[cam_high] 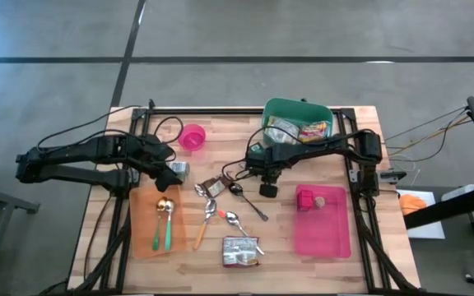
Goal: Pick & Place Food Item
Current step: Put the blue spoon into the orange bin
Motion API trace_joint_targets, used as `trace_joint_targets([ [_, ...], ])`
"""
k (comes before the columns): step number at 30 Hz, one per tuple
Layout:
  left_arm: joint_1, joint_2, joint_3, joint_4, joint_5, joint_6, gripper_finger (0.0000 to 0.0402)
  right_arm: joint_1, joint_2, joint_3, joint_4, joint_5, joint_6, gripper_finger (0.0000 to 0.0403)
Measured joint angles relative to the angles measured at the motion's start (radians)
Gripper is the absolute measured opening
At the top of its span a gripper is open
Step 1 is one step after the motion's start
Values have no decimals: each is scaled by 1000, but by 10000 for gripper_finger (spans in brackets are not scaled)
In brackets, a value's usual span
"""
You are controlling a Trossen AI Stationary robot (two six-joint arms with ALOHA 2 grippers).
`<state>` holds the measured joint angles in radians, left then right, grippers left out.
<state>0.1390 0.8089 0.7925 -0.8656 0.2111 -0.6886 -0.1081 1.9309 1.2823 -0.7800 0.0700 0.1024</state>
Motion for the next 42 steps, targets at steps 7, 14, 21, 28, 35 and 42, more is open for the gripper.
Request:
trace_joint_targets([
  [7, 0, 0, 0, 14, 0, 6, 246, 18, -78, 1, 100, -23, 73, 27],
  [14, 0, 0, 0, 168, -51, 18, 246, 38, -197, 2, 322, -19, 215, 27],
  [21, 0, 0, 0, 415, -134, 38, 246, 56, -257, 3, 669, 26, 283, 27],
  [28, 0, 0, -34, 696, -197, 53, 246, 74, -260, 4, 969, 55, 291, 27],
  [35, 0, 0, -80, 893, -219, 53, 246, 79, -260, 4, 1047, 61, 290, 27],
  [42, 8, 7, -79, 921, -257, 92, 246, 90, -260, 4, 1049, 53, 291, 27],
])
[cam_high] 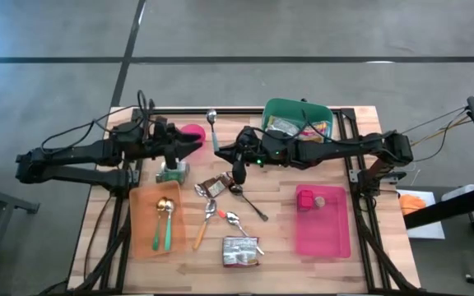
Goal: Pick & Place Food Item
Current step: Put the blue spoon into the orange bin
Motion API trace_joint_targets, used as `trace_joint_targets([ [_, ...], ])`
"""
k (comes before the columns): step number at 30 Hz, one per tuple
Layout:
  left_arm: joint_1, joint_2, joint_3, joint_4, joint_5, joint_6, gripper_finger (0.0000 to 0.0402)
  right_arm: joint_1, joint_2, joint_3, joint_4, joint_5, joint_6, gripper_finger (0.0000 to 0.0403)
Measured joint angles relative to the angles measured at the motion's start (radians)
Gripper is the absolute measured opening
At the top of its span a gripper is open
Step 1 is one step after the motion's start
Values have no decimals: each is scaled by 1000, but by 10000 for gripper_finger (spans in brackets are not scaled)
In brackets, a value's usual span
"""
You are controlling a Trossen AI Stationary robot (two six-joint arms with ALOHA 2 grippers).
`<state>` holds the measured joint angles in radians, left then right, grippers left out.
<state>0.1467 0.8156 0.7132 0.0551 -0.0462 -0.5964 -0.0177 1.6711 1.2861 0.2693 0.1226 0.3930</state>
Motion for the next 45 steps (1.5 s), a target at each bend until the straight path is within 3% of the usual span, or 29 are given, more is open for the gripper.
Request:
trace_joint_targets([
  [11, 10, 162, 91, 56, 84, 27, 246, 5, 0, 0, 20, -18, 0, 27],
  [19, 12, 209, 166, 54, 100, 118, 236, 20, 0, 0, 27, -18, -4, 27],
  [24, 13, 209, 166, 51, 130, 130, 176, 22, 0, 0, 27, -18, -9, 27],
  [31, 13, 209, 165, 53, 198, 178, 25, 23, 0, 0, 51, -58, -35, 27],
  [40, 13, 206, 166, 60, 203, 153, 14, 22, 2, 0, 77, -78, -49, 29],
  [45, 13, 202, 171, 32, 205, 117, 14, 22, 2, 0, 87, -77, -46, 85],
])
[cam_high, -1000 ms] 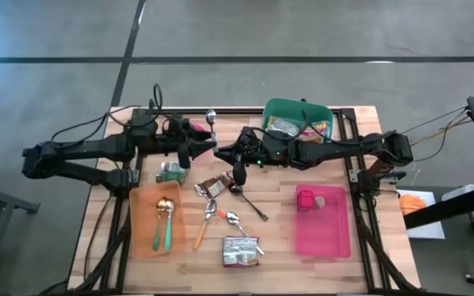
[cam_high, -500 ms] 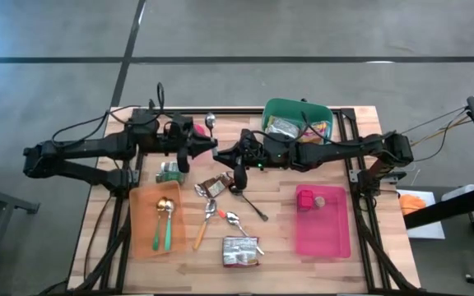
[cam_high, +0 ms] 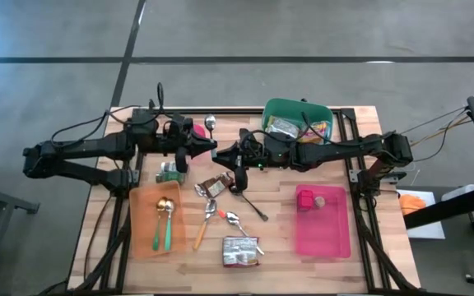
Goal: Pick & Place Food Item
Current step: Put the blue spoon into the orange bin
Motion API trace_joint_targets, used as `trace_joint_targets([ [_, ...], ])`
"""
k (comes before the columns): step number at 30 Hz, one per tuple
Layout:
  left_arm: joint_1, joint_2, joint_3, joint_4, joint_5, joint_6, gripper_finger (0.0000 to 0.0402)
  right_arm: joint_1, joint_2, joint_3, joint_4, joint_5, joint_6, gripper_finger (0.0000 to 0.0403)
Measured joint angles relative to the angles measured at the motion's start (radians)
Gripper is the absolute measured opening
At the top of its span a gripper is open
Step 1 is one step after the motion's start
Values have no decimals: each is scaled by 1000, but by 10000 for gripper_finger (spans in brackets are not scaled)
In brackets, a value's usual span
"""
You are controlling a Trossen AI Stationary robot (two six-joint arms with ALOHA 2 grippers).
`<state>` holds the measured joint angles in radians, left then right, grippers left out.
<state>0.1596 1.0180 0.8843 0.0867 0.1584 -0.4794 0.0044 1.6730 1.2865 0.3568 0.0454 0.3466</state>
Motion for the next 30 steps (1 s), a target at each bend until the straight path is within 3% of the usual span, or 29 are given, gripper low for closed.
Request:
trace_joint_targets([
  [6, 0, -9, 73, -178, 7, -44, 14, -3, -2, 1, -12, 3, 77, 164],
  [14, -9, -9, 240, -611, 26, -78, 14, -6, -2, 1, -101, 7, 110, 238],
  [21, -79, -10, 331, -965, 2, -198, 14, -36, -2, 1, -356, 23, 252, 251],
  [30, -299, -29, 184, -1107, -124, -501, 14, -56, -2, 0, -493, 166, 226, 252],
])
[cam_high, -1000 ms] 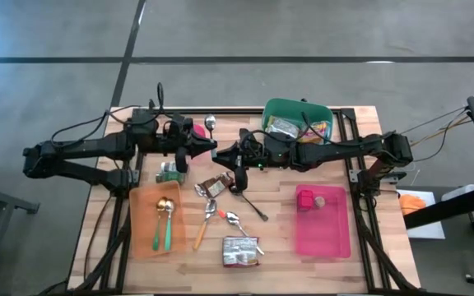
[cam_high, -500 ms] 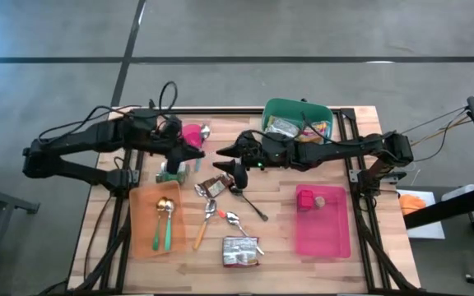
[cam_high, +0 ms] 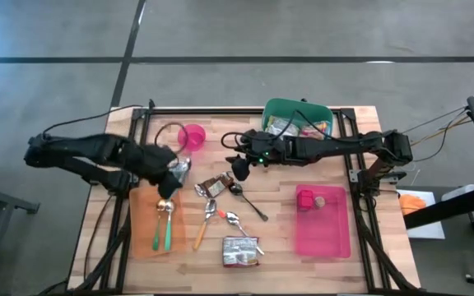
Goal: Pick & Place Food Item
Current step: Put the blue spoon into the orange bin
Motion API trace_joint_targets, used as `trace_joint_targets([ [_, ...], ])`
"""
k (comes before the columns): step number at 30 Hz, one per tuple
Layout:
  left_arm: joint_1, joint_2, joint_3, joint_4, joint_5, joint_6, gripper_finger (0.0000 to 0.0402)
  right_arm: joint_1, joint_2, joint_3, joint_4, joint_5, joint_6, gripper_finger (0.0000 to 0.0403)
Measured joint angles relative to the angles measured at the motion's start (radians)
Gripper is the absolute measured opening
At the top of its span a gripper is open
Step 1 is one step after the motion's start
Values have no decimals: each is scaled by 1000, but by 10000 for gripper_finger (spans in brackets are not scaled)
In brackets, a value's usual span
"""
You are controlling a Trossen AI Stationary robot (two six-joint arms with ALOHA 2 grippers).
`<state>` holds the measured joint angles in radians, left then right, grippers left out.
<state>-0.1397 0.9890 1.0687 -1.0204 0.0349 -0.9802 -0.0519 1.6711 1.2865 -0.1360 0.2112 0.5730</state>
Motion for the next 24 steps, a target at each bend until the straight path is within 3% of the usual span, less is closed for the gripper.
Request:
trace_joint_targets([
  [12, -208, -6, -223, -9, 25, -486, 14, -31, 0, 0, -75, 1, -46, 252],
  [24, -326, -5, -354, 59, 17, -697, 14, -30, 1, -3, -103, -1, -80, 252],
])
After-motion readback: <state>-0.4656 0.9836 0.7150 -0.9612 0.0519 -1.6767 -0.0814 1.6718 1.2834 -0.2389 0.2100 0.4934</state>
